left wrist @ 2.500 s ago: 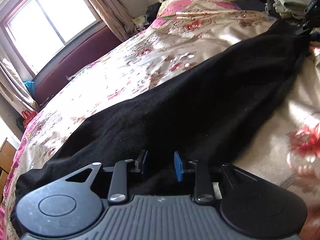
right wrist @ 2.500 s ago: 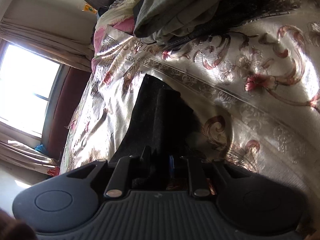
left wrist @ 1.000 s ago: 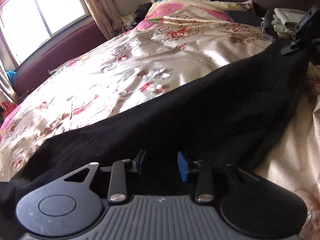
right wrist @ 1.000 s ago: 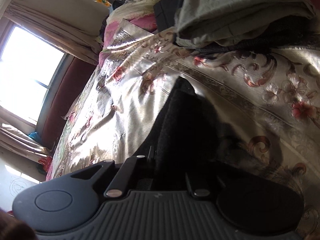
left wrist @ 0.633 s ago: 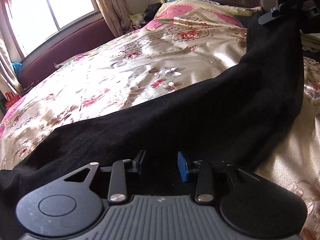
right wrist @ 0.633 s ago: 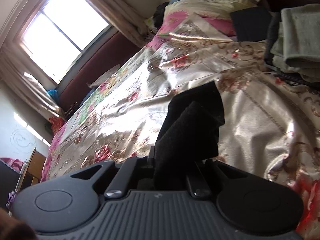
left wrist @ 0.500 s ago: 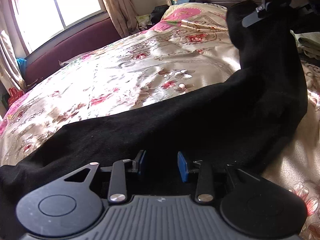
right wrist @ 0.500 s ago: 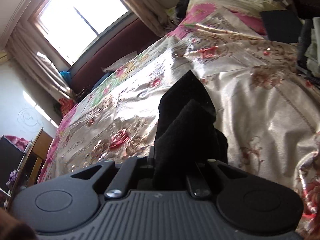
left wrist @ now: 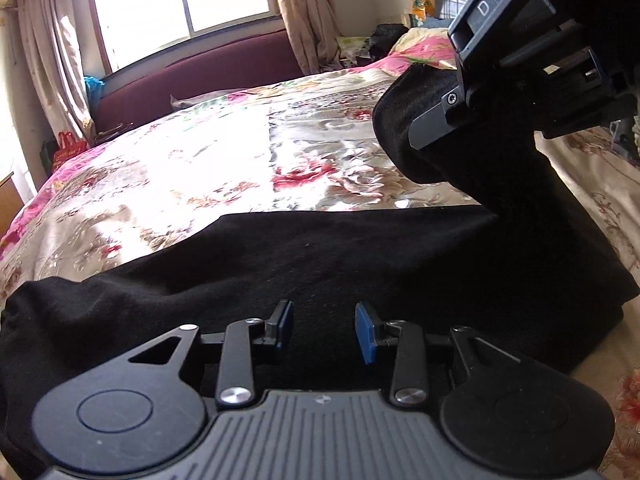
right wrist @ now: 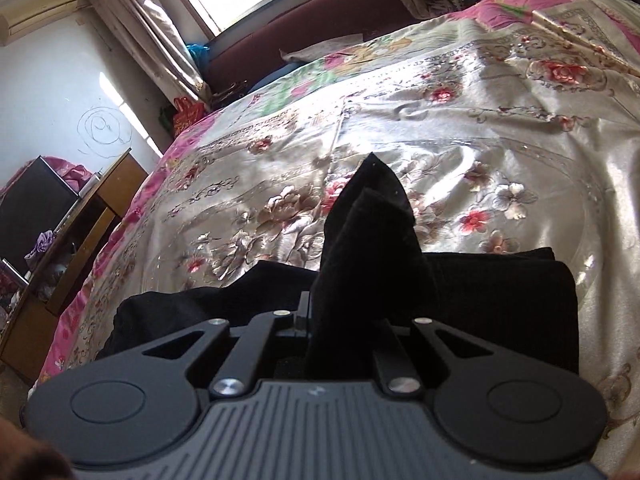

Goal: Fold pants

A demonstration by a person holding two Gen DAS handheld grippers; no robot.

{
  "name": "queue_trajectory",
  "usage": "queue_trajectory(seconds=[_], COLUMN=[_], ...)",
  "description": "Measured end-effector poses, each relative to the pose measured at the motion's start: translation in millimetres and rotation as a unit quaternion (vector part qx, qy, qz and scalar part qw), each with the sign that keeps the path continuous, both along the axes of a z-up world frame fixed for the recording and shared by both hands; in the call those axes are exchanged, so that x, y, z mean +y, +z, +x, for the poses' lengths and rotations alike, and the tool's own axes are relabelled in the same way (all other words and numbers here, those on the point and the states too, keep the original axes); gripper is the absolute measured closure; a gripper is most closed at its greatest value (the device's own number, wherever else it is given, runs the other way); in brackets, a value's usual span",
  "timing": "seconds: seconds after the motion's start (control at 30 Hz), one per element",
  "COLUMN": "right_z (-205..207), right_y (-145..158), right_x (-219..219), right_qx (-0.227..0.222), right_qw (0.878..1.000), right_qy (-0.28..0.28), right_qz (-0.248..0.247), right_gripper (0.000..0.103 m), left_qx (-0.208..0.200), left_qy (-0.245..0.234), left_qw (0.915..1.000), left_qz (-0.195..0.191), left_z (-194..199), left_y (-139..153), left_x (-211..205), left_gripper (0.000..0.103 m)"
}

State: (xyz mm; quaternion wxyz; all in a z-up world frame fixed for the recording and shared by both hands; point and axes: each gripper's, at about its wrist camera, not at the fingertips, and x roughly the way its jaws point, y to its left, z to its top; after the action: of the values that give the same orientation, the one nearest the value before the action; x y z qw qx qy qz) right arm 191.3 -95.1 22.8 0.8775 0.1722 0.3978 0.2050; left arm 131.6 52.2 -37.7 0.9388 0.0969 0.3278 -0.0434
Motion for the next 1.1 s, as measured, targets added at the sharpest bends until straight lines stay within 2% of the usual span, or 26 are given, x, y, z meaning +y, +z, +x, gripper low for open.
queue_trajectory(seconds=[0.27,0.53,0.77,0.83,0.97,1.03,1.1], right_z=[12.0,16.2,-1.9,-10.7,-36.0,-42.8,-46.1], right_y=[14.3,4.6,-12.2,-15.5,-23.7,-26.9,-25.2], right_x=[74.0,187.5,277.3,294.6,322.6,326.6,326.3], right_qx=[-0.021,-0.033,-0.067,-0.087,-0.123,-0.129,-0.137], right_qw=[0.998,0.986,0.961,0.95,0.922,0.915,0.915], right_qy=[0.053,0.149,0.233,0.256,0.313,0.325,0.324], right_qz=[-0.022,-0.064,-0.133,-0.154,-0.193,-0.2,-0.196], right_gripper=[0.095,0.095,0.095,0.095,0.095,0.095,0.095], left_qx=[-0.024,-0.046,-0.055,-0.057,-0.063,-0.064,-0.065], left_qy=[0.064,0.126,0.145,0.146,0.14,0.14,0.143], left_qw=[0.9975,0.9894,0.9845,0.9844,0.9855,0.9859,0.9853], left_qz=[-0.016,-0.056,-0.083,-0.081,-0.073,-0.066,-0.067], left_z=[-17.1,-41.2,-66.2,-68.2,-73.6,-75.8,-78.2], left_y=[-3.4,-9.0,-13.2,-13.3,-15.4,-17.2,-17.6], left_x=[54.7,107.4,136.0,138.6,137.3,134.1,132.3], left_gripper=[0.053,0.053,0.053,0.053,0.053,0.053,0.053])
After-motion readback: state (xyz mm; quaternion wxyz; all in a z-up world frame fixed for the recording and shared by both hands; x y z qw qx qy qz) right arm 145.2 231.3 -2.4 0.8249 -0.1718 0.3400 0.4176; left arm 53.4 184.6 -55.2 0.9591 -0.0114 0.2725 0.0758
